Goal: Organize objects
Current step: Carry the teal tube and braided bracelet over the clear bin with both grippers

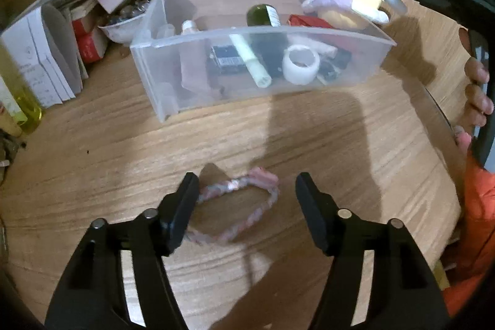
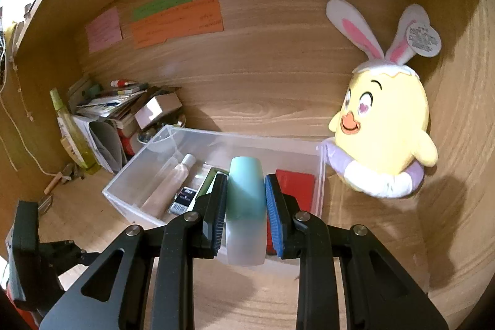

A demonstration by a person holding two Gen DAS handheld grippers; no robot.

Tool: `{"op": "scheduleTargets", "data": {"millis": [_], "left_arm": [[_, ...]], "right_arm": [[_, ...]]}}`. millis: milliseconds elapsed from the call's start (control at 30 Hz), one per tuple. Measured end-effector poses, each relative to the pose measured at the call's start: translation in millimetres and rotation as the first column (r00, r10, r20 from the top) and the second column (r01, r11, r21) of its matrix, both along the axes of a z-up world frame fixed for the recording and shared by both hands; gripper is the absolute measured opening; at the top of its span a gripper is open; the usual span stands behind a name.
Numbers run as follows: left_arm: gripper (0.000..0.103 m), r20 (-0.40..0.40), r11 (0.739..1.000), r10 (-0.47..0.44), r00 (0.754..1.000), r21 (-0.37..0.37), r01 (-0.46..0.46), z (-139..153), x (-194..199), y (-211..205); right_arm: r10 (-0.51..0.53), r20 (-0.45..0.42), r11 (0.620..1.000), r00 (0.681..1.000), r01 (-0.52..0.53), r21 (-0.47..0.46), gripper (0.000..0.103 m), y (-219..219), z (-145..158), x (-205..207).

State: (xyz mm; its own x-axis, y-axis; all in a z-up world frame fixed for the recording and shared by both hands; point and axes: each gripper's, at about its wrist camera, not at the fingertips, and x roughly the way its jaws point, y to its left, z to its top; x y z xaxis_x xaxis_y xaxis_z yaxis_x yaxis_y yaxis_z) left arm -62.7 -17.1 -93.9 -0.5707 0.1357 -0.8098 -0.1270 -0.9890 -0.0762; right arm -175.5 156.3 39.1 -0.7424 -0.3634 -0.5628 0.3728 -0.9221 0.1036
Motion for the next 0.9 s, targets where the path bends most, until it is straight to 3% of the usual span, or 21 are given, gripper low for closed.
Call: {"op": "scheduleTargets", "data": {"millis": [100, 267, 533, 900], "left_arm": [[0.049, -0.005, 1.000, -0.010, 1.000, -0.022, 0.010, -3.4, -2.1, 0.8], [0.022, -0.030, 0.997, -0.037, 0.999, -0.070, 0.035, -5.1, -3.1, 5.8], [0.022, -0.042, 1.000, -0.012, 0.999, -0.023, 0.011, 3.3, -4.6, -4.8], [0.022, -0.205, 0.999, 0.047, 0.978, 0.035, -0.040, 67.0, -10.0, -12.9]], "right_arm": [[0.007, -0.001, 1.000, 1.000, -0.007, 0.003, 0.023, -3.8, 1.6, -4.8], [0.024, -0.009, 0.999, 1.000, -0.024, 0.032, 0.023, -14.6, 3.6, -12.3], [0.017, -0.046, 0.997, 0.999, -0.013, 0.080, 0.023, -24.6, 12.3, -28.6], [-0.009, 0.048, 0.998, 0.999, 0.006, 0.065, 0.023, -19.8, -17.4, -56.4]]}}
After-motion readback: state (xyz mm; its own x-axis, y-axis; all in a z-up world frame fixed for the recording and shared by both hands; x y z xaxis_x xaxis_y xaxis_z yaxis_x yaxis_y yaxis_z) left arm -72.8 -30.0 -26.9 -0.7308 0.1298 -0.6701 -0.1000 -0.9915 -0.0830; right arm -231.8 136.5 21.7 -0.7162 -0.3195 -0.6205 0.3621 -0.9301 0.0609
